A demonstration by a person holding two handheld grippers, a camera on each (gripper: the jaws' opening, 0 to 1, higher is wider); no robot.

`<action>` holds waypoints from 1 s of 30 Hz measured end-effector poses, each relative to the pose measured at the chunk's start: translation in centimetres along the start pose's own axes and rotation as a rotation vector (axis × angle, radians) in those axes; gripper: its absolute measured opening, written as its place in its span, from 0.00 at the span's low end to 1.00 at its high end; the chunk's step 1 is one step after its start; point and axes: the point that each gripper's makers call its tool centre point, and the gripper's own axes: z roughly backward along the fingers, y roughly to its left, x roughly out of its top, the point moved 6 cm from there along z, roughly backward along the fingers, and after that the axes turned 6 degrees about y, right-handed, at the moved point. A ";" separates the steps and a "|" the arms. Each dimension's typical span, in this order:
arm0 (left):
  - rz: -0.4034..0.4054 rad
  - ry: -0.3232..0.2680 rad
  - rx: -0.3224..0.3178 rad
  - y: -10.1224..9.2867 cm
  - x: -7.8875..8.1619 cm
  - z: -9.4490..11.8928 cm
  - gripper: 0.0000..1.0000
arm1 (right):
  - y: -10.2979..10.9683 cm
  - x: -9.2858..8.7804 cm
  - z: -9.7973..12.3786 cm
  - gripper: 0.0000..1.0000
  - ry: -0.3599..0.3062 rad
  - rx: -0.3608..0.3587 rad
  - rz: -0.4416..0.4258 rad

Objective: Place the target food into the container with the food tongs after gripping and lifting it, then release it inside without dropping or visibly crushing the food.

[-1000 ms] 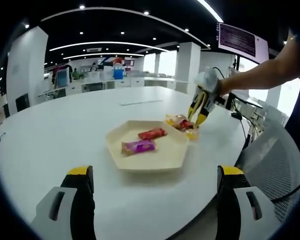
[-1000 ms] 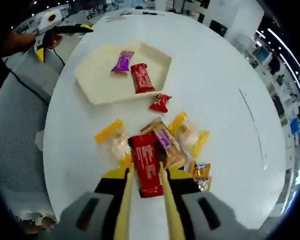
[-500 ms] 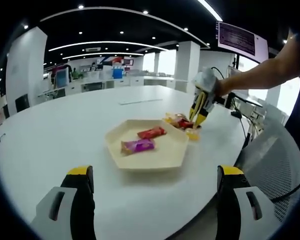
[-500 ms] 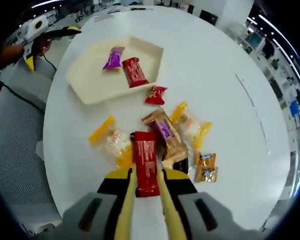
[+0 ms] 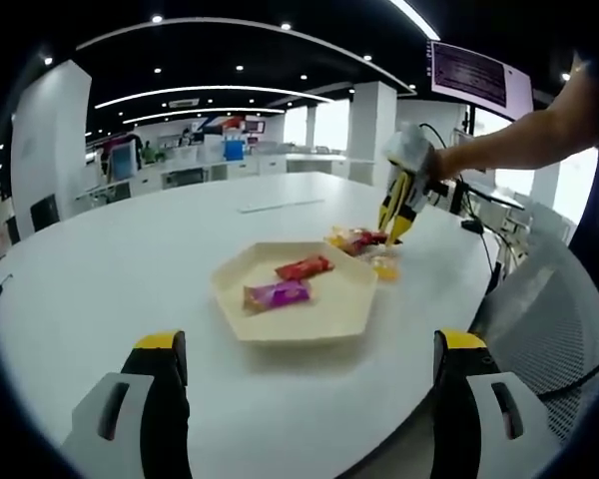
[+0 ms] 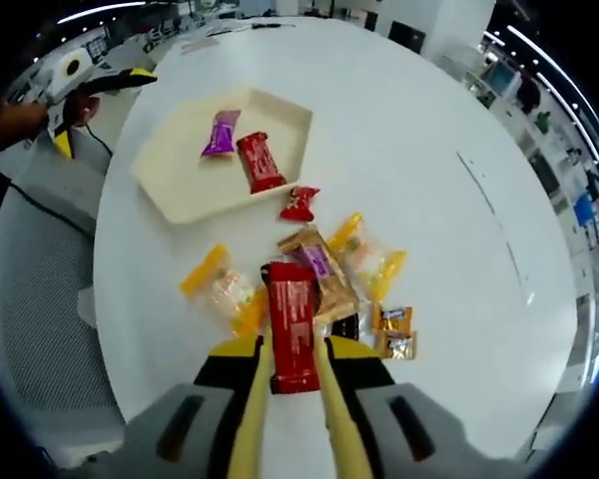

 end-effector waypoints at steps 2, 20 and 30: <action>-0.003 -0.005 0.001 0.0 0.1 0.0 1.00 | -0.2 0.1 0.2 0.23 0.006 0.002 -0.001; -0.003 -0.019 0.007 0.1 0.2 0.1 1.00 | -0.8 2.1 3.0 0.23 0.002 -0.030 0.001; -0.001 -0.017 0.004 0.0 0.2 0.1 1.00 | -0.4 3.8 4.0 0.23 -0.012 -0.042 0.002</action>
